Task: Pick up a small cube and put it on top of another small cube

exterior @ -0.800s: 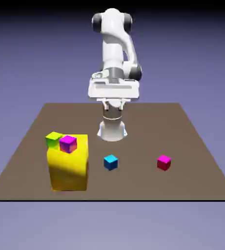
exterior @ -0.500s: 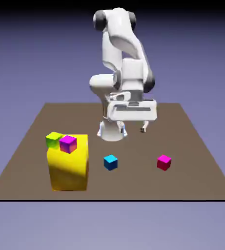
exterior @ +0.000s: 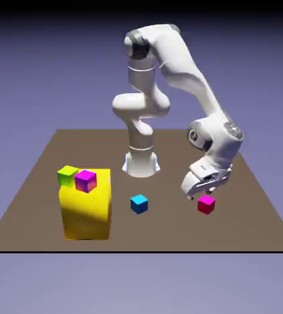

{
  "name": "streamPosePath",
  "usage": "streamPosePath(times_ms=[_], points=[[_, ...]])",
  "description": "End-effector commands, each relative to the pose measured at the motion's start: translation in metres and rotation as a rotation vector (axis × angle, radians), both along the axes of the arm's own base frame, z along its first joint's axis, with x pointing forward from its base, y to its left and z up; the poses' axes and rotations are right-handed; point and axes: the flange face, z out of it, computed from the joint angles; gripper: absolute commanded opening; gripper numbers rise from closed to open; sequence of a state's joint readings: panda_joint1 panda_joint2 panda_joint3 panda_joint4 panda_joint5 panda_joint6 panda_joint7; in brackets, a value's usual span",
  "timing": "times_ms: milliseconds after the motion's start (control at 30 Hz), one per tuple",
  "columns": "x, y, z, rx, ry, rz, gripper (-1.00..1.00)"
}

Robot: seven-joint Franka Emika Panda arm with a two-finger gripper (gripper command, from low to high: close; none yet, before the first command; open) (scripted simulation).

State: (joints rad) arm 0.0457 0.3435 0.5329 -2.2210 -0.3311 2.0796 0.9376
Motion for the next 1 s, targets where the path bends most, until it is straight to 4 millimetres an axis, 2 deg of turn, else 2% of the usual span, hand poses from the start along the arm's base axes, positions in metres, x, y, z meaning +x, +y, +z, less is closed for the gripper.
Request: streamPosePath(times_ms=[0,267,300,400,433,467,500,600,633,800,967], points=[[-0.005,0.009,-0.008,-0.018,0.034,0.020,0.00],[-0.043,0.072,-0.054,-0.142,0.270,0.166,0.00],[-0.043,0.072,-0.054,-0.142,0.270,0.166,0.00],[-0.063,0.049,-0.109,-0.143,0.270,0.165,0.00],[-0.065,0.048,-0.112,-0.142,0.270,0.166,0.00],[-0.065,0.048,-0.112,-0.142,0.270,0.166,-1.00],[-0.065,0.048,-0.112,-0.142,0.270,0.166,-1.00],[-0.044,0.071,-0.057,-0.143,0.270,0.165,-1.00],[-0.039,0.060,-0.055,-0.152,0.274,0.148,-1.00],[-0.016,-0.022,-0.055,-0.188,0.297,0.025,-1.00],[-0.003,-0.105,-0.042,-0.182,0.311,-0.120,-1.00]])
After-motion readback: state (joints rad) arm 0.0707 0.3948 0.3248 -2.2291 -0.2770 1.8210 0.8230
